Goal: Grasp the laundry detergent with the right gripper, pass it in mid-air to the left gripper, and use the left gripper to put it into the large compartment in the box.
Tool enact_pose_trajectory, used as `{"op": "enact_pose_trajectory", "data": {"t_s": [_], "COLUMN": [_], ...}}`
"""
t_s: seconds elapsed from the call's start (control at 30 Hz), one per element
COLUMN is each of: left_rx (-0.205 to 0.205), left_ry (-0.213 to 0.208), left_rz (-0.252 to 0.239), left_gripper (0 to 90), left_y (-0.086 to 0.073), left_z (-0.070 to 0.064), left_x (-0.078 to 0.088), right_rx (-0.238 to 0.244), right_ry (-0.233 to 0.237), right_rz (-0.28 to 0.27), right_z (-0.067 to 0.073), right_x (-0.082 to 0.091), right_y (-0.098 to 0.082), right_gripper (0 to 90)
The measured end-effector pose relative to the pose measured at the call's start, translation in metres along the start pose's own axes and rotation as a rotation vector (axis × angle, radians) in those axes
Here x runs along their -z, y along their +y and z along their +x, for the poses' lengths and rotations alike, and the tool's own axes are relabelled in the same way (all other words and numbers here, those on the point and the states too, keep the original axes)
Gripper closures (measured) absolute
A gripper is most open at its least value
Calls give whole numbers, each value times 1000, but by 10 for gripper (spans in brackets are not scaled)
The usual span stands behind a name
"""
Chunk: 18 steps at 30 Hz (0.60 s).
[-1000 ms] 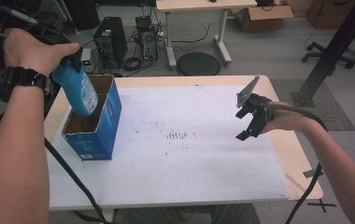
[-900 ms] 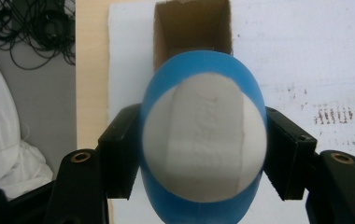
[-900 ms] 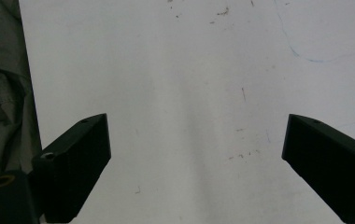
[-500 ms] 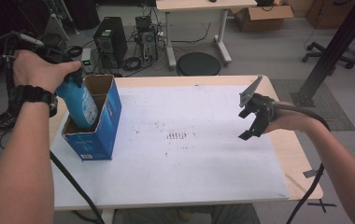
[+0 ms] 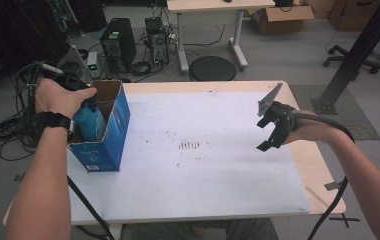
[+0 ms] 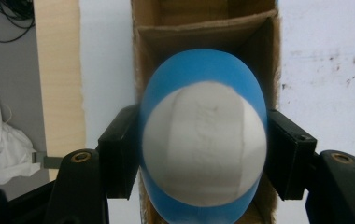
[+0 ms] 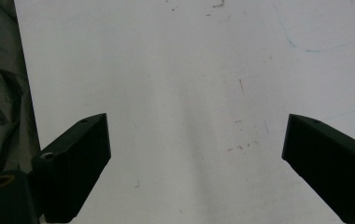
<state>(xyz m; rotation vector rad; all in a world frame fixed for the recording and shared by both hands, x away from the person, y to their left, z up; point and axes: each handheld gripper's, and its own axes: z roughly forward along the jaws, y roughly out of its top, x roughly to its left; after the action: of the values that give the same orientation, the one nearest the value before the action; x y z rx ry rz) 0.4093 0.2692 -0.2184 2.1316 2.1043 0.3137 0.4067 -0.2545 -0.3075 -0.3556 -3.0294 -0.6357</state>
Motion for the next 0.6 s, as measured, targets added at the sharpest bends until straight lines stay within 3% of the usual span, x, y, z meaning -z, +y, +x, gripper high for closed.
{"op": "enact_pose_trajectory", "data": {"t_s": [0.6], "left_rx": [-21], "left_ry": [-2], "left_rz": [35], "left_gripper": [382], "left_y": [-7], "left_z": [-3], "left_x": [-44], "right_rx": [-3], "right_ry": [4], "right_rz": [-2], "right_z": [1], "right_x": [-2], "right_y": [-3], "right_gripper": [78]}}
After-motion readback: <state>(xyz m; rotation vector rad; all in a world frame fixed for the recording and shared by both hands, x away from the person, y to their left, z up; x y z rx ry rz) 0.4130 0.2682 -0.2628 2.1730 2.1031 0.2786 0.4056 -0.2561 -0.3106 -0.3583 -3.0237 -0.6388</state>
